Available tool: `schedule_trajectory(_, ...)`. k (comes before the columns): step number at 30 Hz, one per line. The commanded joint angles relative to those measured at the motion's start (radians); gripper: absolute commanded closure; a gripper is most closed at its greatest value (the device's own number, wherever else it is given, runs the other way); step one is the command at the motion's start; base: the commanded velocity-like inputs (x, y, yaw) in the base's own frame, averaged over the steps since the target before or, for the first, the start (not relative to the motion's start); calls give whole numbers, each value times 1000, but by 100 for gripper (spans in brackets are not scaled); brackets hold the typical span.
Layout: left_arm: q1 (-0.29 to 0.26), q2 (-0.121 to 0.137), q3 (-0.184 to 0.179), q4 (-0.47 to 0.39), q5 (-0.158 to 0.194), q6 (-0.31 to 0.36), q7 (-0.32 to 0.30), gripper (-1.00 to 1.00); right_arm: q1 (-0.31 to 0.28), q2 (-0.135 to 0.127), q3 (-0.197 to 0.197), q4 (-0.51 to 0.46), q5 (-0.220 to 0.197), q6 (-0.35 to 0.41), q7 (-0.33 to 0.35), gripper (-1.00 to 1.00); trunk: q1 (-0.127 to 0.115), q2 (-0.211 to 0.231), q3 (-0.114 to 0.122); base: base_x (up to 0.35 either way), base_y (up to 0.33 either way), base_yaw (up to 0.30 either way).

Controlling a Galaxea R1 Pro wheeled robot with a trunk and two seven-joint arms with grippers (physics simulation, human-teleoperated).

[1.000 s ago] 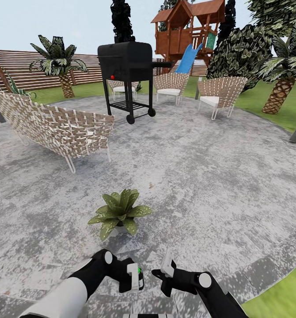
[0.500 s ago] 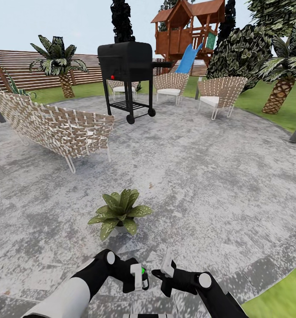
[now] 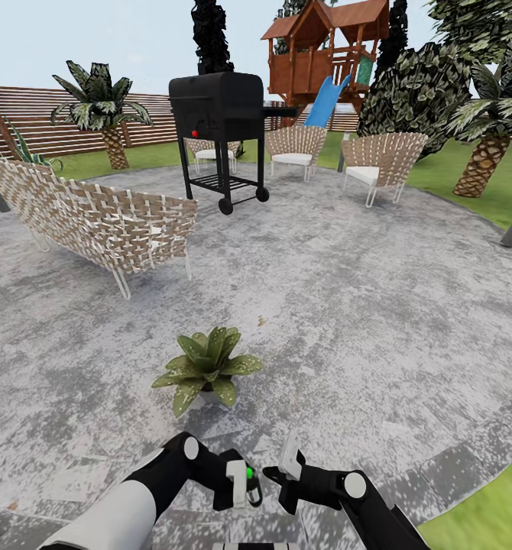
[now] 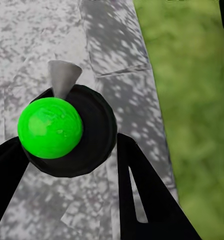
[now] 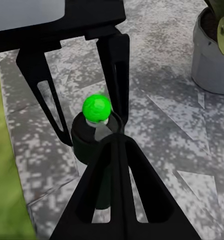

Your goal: Pick up the pesticide atomizer in the garden and spray insectifuge to fully cover both potted plants in the garden.

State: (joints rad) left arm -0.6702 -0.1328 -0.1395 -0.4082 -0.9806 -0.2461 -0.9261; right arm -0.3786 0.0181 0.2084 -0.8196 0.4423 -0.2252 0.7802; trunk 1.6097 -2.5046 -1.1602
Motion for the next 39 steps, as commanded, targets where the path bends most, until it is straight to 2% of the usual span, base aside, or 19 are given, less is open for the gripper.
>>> schedule_trajectory(1, 0, 0, 0, -1, -6, -6, -2, 100, 0, 0, -1, 0, 10, -6, 1, 100, 0, 0, -1, 0, 0, 0)
schedule_trajectory(16, 0, -27, 0, -5, -6, -7, -3, 100, 0, 0, -1, 0, 10, -6, 1, 100, 0, 0, -1, 0, 0, 0)
schedule_trajectory(31, 0, -34, 0, -10, -6, -7, -3, 100, 0, 0, -1, 0, 10, -6, 1, 100, 0, 0, -1, 0, 0, 0)
schedule_trajectory(36, 0, -21, -5, -2, -8, -6, -2, 100, 0, 0, -1, 0, 10, -6, 0, 100, 0, 0, -1, 0, 0, 0)
schedule_trajectory(39, 2, 0, -6, 1, -17, -4, 0, 100, 0, 0, -1, 2, 10, -6, 1, 100, 0, 0, -1, 0, 0, 0)
